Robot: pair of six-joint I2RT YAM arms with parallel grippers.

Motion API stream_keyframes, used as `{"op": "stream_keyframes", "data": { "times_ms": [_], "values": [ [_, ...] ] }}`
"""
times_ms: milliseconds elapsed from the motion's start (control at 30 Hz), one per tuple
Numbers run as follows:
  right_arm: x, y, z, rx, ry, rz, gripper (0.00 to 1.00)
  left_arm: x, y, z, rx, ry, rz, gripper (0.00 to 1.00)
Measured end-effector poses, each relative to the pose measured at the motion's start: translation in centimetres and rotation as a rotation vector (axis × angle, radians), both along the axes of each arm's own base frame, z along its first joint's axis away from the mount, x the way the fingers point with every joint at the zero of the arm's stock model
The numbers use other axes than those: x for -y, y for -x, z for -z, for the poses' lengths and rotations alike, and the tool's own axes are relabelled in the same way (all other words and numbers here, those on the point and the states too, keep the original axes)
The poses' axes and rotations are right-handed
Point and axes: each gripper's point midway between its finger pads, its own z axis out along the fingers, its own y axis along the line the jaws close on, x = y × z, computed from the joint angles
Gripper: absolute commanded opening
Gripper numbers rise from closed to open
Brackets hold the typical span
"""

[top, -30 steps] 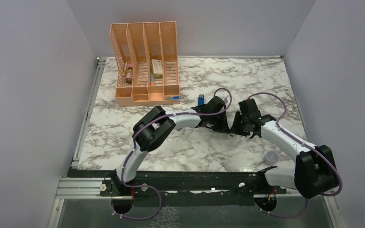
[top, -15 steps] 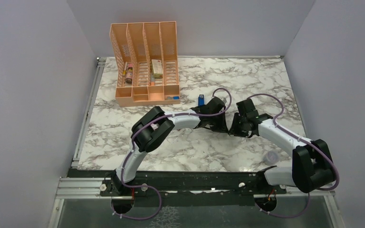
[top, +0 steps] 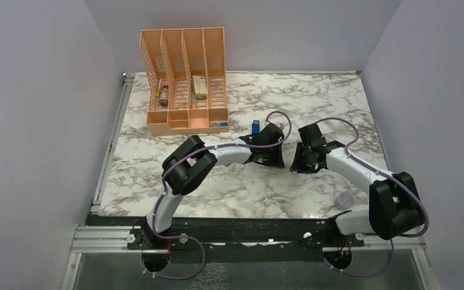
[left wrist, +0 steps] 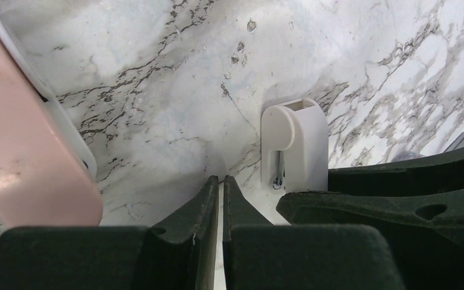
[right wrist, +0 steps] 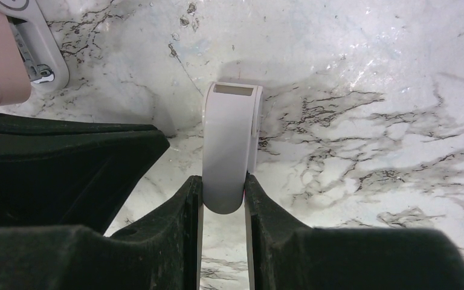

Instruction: Load the staples into the stapler

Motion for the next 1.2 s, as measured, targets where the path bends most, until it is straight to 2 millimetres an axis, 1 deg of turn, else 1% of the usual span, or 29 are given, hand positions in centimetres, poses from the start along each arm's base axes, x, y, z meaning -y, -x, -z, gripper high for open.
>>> {"op": "stream_keyframes", "data": {
  "times_ms": [133, 233, 333, 433, 567, 733, 900, 1067, 1200],
  "values": [
    [0.0, -0.1, -0.4, 0.01, 0.006, 0.004, 0.42, -0.3, 0.0, 0.1, 0.008, -0.012, -0.004, 0.08],
    [0.3, -0.1, 0.0, 0.002, 0.025, 0.007, 0.49, -0.4, -0.1, 0.0, 0.013, -0.014, -0.005, 0.09],
    [0.5, -0.2, -0.2, 0.009, 0.036, 0.012, 0.52, -0.6, -0.1, 0.0, 0.02, -0.019, -0.007, 0.09],
    [0.5, -0.6, -0.8, 0.026, 0.039, 0.015, 0.53, -0.8, -0.2, 0.0, 0.028, -0.028, -0.013, 0.09],
    [0.5, -1.1, -1.6, 0.045, 0.042, 0.013, 0.5, -0.9, -0.4, 0.0, 0.036, -0.032, -0.017, 0.09],
    [0.9, -0.8, -1.6, 0.035, 0.061, 0.009, 0.36, -1.2, -0.2, 0.0, 0.037, -0.035, -0.015, 0.09],
    [1.1, -0.4, -1.4, 0.018, 0.075, -0.009, 0.28, -1.3, -0.2, 0.0, 0.039, -0.038, -0.019, 0.09],
    [1.0, -0.2, -0.5, -0.004, 0.083, -0.03, 0.25, -1.4, -0.2, 0.0, 0.039, -0.037, -0.019, 0.09],
    [0.9, -0.1, 0.4, -0.028, 0.084, -0.034, 0.25, -1.4, -0.2, 0.0, 0.04, -0.037, -0.02, 0.09]
  ]
}}
